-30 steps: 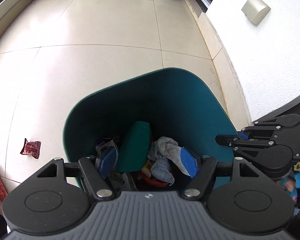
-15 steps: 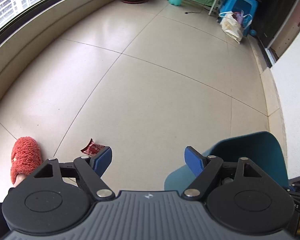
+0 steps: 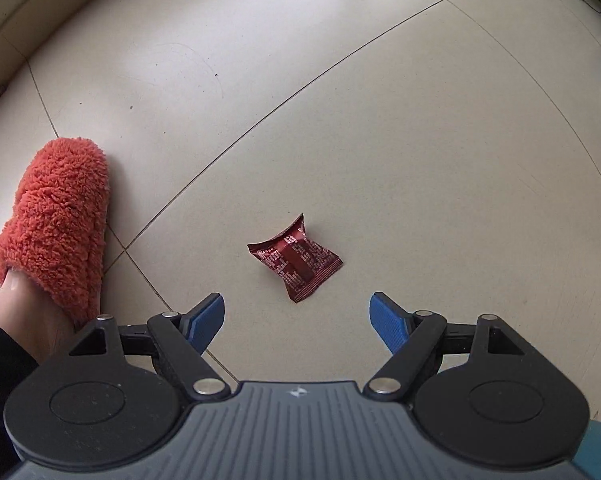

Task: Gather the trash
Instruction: 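Lower the left gripper to the red candy wrapper and grasp it, then drop the red candy wrapper into the wastebasket with the left gripper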

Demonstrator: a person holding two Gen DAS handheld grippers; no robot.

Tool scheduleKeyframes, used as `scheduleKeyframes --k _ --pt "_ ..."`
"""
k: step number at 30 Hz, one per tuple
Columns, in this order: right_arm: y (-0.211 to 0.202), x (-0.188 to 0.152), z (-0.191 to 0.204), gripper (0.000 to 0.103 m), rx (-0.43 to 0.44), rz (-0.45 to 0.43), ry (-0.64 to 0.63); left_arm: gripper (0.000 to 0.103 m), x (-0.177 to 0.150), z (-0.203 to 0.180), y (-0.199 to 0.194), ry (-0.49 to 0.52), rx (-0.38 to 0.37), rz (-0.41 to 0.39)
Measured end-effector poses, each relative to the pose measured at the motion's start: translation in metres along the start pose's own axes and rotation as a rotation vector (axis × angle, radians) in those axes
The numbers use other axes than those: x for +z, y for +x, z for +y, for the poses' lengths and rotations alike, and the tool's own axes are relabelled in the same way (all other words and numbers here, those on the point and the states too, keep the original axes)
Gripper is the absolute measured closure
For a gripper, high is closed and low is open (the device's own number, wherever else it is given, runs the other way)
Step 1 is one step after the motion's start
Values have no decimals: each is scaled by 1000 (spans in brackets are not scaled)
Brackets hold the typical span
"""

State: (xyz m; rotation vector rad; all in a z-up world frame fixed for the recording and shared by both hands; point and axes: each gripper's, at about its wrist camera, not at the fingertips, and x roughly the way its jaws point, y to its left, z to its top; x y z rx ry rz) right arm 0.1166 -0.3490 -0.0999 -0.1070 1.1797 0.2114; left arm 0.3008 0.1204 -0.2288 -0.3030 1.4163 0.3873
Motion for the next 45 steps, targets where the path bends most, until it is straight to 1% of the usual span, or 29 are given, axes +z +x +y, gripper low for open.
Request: scheduleKeyframes --k 4,7,10,13,15,16,17,18,20,21,23,26,29,32,37,41,45 --pt "7 1 -1 99 13 24 2 23 17 4 42 -90 45 32" --pt "13 2 0 99 13 39 -6 23 29 3 67 -123 82 35" --pt "20 4 -1 98 20 60 -2 23 36 0 92 -132 93 63" --pt "24 5 -1 98 20 76 -4 24 37 -2 105 -129 109 71" --pt "26 7 0 98 19 82 -5 25 37 1 109 -137 107 67" --pt "27 8 -1 98 18 85 -6 29 37 2 109 -141 105 63" --pt "27 9 0 98 15 86 -7 37 36 4 108 -144 99 62" --pt "27 9 0 98 13 86 -8 43 35 6 107 -148 91 59" --pt "28 10 2 96 9 86 -10 51 33 8 104 -138 91 57" --pt "28 10 2 96 7 86 -9 53 31 8 103 -130 95 57" --pt "28 10 2 96 6 86 -6 54 26 10 98 -109 100 51" --pt "27 9 2 96 6 81 -2 55 18 10 82 -81 104 39" --pt "26 7 0 98 7 74 6 55 7 12 54 -76 60 33" --pt "23 5 0 99 3 65 8 55 -10 4 15 -25 29 -11" --pt "13 1 2 99 -11 36 2 55 -52 -20 -60 88 -42 -82" --pt "12 -1 0 99 4 28 22 55 -81 -35 -118 184 -95 -143" --pt "10 -2 2 99 -4 21 7 55 -113 -50 -171 266 -159 -188"
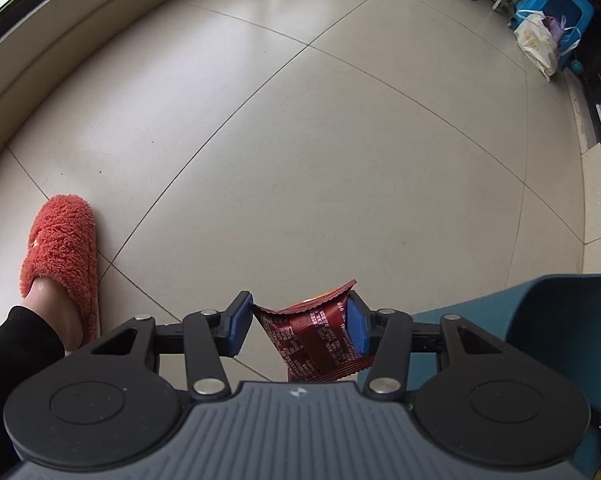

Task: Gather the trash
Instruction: 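Drop the red candy wrapper into the wastebasket with the left gripper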

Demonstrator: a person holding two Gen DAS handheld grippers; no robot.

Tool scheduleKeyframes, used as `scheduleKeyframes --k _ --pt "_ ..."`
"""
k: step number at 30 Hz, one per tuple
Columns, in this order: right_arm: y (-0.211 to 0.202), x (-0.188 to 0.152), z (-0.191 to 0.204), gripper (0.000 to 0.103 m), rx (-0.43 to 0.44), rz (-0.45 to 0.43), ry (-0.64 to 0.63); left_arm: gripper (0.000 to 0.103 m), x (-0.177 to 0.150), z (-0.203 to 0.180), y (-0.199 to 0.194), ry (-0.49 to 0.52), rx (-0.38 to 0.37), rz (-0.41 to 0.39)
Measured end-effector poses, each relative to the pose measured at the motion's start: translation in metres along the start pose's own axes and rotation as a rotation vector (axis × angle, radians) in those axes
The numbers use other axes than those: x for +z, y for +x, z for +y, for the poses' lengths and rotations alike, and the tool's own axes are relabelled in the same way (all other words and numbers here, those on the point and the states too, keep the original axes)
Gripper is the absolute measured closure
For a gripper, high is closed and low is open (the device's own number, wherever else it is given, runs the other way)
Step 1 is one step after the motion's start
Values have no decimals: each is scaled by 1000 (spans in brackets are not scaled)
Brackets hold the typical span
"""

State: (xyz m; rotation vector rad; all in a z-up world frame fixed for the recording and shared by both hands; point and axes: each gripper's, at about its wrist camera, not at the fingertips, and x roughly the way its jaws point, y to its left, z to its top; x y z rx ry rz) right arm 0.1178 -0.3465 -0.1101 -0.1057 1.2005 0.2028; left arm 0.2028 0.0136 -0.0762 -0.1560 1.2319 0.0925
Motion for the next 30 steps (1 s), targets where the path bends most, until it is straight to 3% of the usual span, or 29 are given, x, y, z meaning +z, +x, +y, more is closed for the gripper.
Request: scheduleKeyframes --k 7,11,15,20,24,30 --pt "-6 -4 0 99 5 -15 -8 55 -37 -56 -75 222 -114 -86" --pt "-10 -6 -2 99 18 -28 -2 55 -59 -101 -87 380 -159 -90" --pt "-10 -6 -3 99 20 -31 -3 55 -72 -140 -61 480 -140 -57" --pt "-12 -7 -5 99 22 -35 1 55 -82 -187 -6 592 -19 -12" --pt "-14 -4 -5 100 12 -52 11 55 -78 -211 35 632 48 40" --pt "-12 4 -8 101 -19 -78 31 54 -74 -227 75 683 82 98"
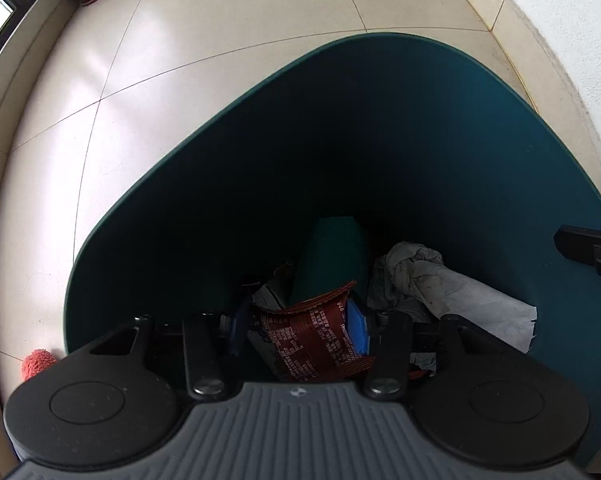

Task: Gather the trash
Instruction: 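Drop the red candy wrapper into the wastebasket with the left gripper, then lower the wastebasket to the floor with the right gripper and withdraw both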

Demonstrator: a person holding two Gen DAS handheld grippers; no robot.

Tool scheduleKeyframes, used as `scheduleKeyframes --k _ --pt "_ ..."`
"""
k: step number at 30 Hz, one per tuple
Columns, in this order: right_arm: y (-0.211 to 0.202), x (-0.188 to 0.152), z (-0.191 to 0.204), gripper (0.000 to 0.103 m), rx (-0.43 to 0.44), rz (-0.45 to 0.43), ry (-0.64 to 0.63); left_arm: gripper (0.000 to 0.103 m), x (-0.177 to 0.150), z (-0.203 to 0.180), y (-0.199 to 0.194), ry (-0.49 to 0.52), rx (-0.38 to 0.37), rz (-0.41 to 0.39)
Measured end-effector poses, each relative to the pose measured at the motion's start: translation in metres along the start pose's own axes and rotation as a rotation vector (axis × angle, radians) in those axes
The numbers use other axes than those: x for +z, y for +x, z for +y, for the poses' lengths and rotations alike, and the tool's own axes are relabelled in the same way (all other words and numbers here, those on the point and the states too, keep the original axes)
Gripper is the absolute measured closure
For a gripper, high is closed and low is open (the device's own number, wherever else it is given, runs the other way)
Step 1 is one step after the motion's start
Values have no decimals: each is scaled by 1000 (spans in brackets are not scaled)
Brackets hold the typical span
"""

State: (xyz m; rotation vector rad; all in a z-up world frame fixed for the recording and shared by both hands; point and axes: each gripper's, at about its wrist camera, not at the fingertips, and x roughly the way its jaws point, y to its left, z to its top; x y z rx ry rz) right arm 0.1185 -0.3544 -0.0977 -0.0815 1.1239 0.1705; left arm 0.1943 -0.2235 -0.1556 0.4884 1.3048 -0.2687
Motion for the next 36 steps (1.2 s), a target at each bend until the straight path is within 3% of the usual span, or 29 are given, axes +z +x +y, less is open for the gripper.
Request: scheduleKeyframes --k 7,10,12,14,19,27,32,36 --pt "-2 -4 -2 100 5 -5 0 53 3 -15 37 31 -5 117" --pt "-1 -4 -2 100 14 2 15 52 -1 -16 44 18 -45 159" --pt "0 -2 -3 96 21 7 12 44 -6 -15 41 13 -61 152" --pt "0 -2 -3 91 32 16 16 36 -12 -14 33 1 -77 134" --pt "-15 -4 -5 87 52 -1 58 36 -26 -2 -8 -4 -106 52" --pt "-77 -11 7 84 58 -115 49 32 -84 21 -100 -35 -132 -155" --pt "-134 -29 29 66 25 -231 15 32 -114 38 -148 -74 -147 -259" --pt "-167 -49 48 59 32 -307 51 32 -130 54 -179 -98 -161 -327"
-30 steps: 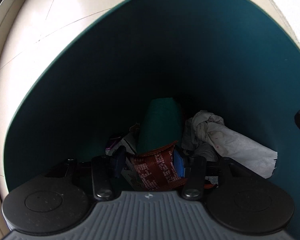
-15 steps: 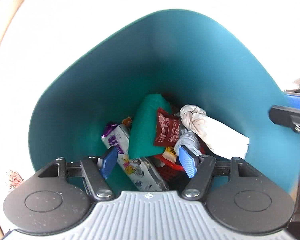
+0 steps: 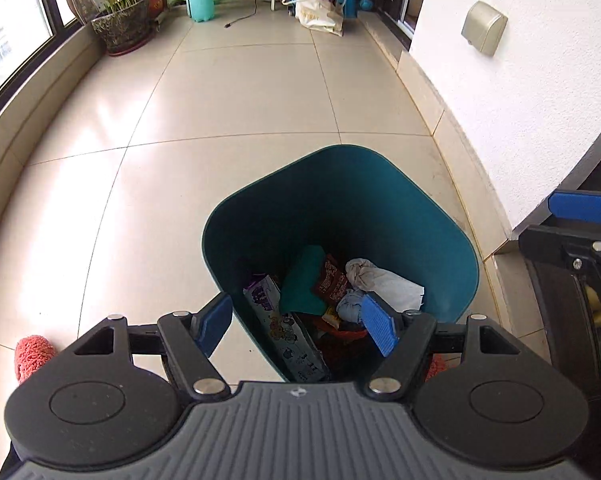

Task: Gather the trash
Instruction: 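Lower the wastebasket to the floor with the right gripper and withdraw both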

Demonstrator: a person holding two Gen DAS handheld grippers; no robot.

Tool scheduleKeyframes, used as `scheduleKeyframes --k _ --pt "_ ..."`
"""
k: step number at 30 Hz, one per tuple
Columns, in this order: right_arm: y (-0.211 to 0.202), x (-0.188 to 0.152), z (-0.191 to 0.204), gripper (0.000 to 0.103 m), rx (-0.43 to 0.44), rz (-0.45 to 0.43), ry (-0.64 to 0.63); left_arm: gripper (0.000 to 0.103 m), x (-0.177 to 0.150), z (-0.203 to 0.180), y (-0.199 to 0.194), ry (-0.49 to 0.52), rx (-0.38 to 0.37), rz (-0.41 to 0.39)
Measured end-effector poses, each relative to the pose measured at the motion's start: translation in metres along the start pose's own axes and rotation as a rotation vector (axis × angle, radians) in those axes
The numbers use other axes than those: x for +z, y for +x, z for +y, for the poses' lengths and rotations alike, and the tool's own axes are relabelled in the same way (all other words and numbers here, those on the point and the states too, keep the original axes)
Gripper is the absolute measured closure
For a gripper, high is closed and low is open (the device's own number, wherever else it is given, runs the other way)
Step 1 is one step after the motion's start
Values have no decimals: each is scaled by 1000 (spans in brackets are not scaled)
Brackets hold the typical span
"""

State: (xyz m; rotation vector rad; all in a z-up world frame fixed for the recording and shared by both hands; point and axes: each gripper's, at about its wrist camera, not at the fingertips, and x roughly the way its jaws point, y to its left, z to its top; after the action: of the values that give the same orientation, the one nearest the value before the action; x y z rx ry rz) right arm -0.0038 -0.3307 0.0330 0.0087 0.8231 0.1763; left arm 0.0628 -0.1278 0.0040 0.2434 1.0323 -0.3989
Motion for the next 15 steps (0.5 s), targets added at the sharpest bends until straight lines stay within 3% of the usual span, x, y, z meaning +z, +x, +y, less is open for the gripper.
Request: scheduleKeyframes --k 2,6,11,15 --pt "-19 -10 9 48 -1 -39 40 32 -7 2 -19 -8 -4 -33" --pt "-42 -33 22 43 5 -96 112 32 -26 6 -45 4 -15 -101" --pt "-57 -57 37 29 -16 -162 123 23 -47 5 -72 17 -32 -176" --pt "-63 -64 44 14 -3 -242 136 22 -64 1 -83 26 -42 -211"
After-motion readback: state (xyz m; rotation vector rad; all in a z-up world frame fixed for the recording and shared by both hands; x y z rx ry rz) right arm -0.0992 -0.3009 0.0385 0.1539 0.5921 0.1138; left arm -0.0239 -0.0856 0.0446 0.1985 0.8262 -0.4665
